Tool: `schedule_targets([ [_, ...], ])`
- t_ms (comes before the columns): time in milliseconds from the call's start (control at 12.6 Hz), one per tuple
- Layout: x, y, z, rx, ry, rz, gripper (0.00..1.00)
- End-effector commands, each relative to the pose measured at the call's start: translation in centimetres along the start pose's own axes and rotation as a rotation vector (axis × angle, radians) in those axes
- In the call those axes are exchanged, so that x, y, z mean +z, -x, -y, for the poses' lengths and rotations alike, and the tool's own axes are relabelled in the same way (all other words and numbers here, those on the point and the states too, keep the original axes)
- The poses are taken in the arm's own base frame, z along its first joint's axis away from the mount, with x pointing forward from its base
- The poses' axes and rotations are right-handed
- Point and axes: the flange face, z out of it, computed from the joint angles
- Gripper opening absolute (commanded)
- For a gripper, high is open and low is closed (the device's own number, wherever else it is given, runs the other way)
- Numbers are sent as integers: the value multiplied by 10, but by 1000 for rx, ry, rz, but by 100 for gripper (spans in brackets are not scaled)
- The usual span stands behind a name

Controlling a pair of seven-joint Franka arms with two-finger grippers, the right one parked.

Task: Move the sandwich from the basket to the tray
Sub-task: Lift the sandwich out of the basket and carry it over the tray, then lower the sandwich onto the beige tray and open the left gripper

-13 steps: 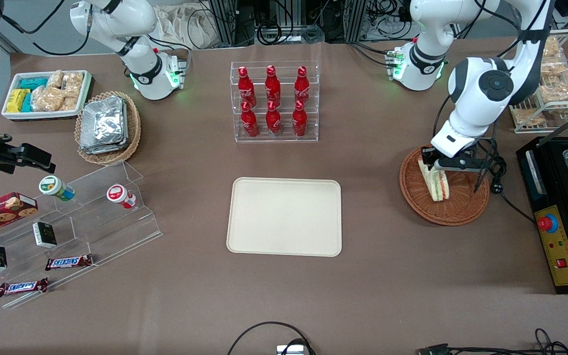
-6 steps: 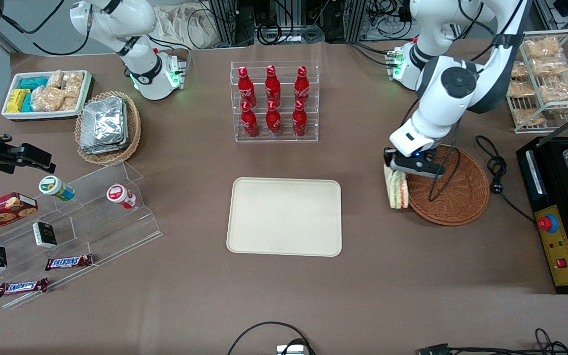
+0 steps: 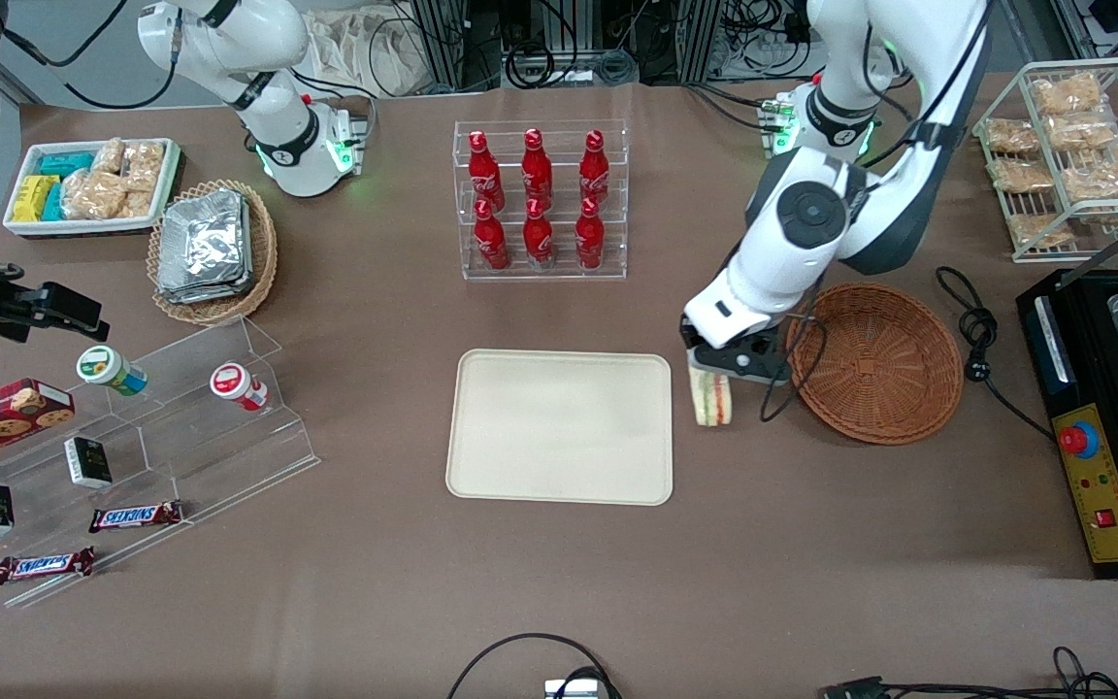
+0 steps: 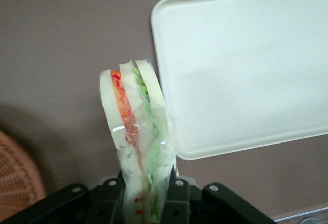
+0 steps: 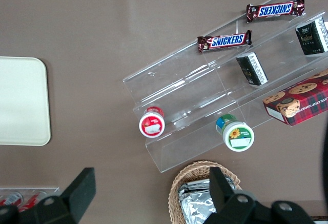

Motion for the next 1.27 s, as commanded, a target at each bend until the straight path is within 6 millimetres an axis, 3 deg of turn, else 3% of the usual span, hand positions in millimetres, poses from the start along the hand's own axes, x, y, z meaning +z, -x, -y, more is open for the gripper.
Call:
schedule_targets([
  [0, 16, -19, -25, -6, 8, 18, 33],
  [317, 58, -40, -51, -32, 25, 38, 33],
  [476, 80, -38, -67, -29, 32, 39, 33],
  [794, 119, -34, -77, -21, -7, -11, 33],
  [1190, 127, -32, -80, -23, -14, -12, 38],
])
